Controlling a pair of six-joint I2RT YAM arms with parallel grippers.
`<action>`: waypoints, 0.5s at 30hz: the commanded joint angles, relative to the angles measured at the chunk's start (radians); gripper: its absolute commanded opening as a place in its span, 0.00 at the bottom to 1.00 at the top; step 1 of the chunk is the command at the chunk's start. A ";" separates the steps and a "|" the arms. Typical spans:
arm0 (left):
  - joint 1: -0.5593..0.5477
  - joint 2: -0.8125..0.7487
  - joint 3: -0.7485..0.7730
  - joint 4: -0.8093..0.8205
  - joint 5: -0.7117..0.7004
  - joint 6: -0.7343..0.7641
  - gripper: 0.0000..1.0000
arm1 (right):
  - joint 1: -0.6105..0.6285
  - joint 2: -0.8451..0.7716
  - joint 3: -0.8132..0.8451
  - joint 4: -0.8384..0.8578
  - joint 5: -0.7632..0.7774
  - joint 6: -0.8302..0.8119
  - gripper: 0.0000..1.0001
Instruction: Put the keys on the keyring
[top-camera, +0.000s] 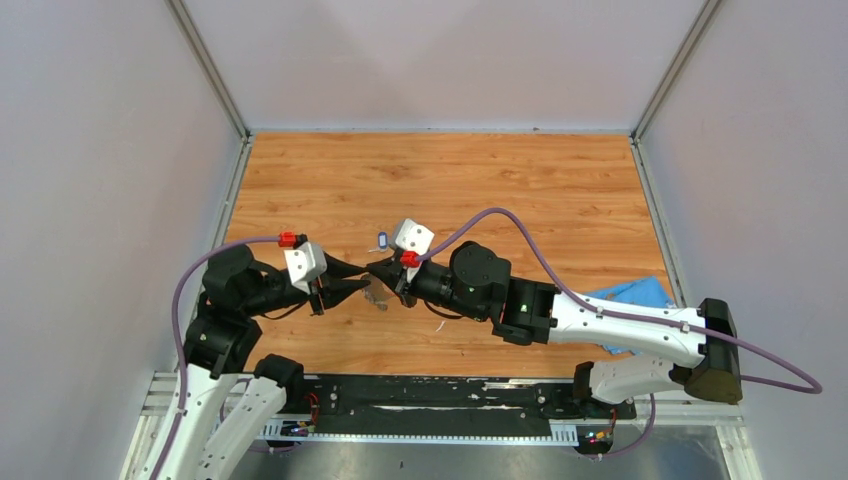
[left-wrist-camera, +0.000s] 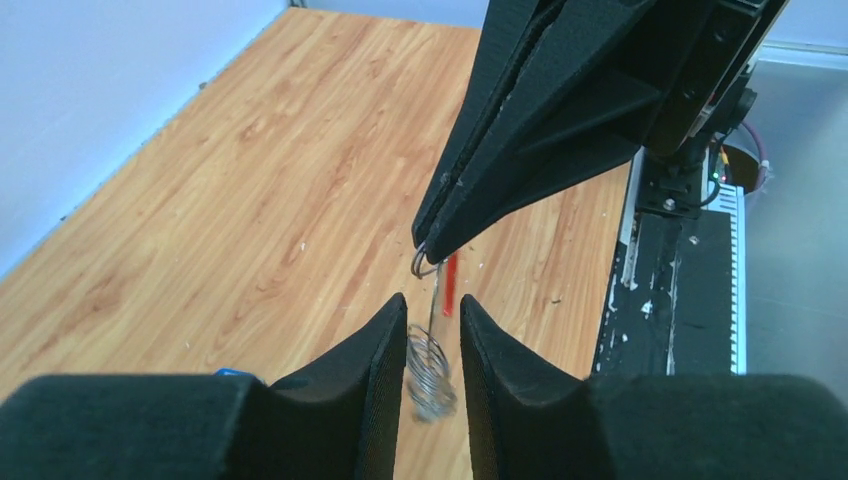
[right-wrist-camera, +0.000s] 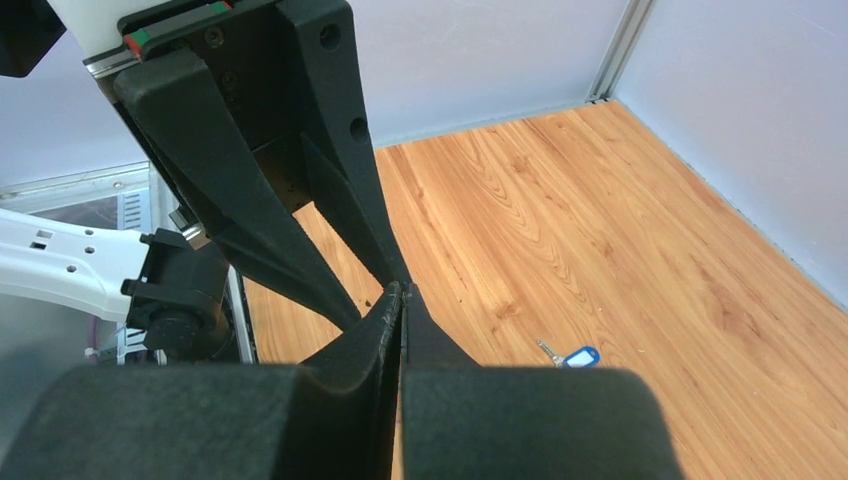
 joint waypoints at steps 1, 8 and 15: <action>0.004 -0.005 -0.019 -0.014 0.030 -0.017 0.29 | 0.018 -0.006 0.027 0.055 0.032 0.013 0.00; 0.004 0.001 -0.020 -0.002 0.028 -0.065 0.20 | 0.022 -0.003 0.013 0.080 0.056 0.014 0.00; 0.004 -0.015 -0.042 0.122 -0.005 -0.218 0.07 | 0.023 0.005 -0.007 0.121 0.078 0.016 0.00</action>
